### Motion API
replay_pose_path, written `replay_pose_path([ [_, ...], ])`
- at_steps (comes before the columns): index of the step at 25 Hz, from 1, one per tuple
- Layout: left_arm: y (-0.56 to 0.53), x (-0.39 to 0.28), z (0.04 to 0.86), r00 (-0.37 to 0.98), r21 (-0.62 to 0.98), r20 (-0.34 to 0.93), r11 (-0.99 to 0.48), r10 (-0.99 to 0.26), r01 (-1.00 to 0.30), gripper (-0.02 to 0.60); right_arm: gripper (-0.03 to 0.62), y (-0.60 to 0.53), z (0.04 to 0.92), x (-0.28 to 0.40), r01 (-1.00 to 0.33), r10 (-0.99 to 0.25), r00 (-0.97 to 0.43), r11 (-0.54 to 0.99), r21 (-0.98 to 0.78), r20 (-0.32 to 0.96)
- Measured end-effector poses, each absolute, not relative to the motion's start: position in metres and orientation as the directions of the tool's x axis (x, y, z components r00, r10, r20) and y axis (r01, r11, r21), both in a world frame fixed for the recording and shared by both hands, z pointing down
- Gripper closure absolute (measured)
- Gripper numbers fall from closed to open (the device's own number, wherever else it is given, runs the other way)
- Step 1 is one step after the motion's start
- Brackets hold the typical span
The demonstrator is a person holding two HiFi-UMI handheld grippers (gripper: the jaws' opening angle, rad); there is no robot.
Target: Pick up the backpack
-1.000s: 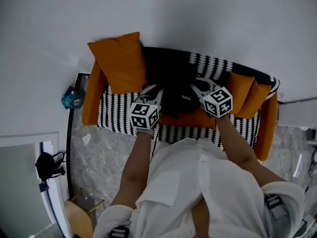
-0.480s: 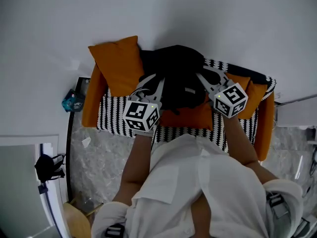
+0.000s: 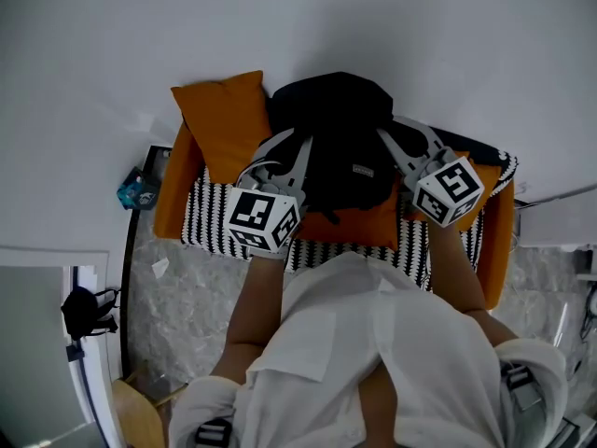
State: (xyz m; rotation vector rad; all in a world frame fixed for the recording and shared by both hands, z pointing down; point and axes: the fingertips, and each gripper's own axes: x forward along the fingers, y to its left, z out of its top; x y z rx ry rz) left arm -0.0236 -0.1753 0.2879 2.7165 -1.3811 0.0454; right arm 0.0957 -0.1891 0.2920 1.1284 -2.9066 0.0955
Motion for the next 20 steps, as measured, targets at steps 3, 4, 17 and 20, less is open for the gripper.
replay_pose_path([
  [3, -0.1731, -0.0228, 0.2855, 0.589, 0.070, 0.064, -0.585, -0.805, -0.808, 0.537, 0.557, -0.1865, 0.2908, 0.0966, -0.675, -0.674, -0.737, 0.736, -0.054, 0.039],
  [4, -0.1724, -0.0230, 0.2850, 0.589, 0.070, 0.063, -0.585, -0.806, -0.808, 0.537, 0.557, -0.1859, 0.2908, 0.0967, -0.676, -0.674, -0.737, 0.735, -0.055, 0.039],
  [17, -0.1716, -0.0225, 0.2824, 0.583, 0.084, 0.055, -0.578, -0.811, -0.812, 0.537, 0.557, -0.1858, 0.2874, 0.0966, -0.668, -0.667, -0.744, 0.743, -0.049, 0.030],
  [20, -0.1699, -0.0211, 0.2800, 0.584, 0.086, 0.050, -0.579, -0.810, -0.811, 0.537, 0.557, -0.1843, 0.2857, 0.0984, -0.671, -0.670, -0.742, 0.740, -0.050, 0.029],
])
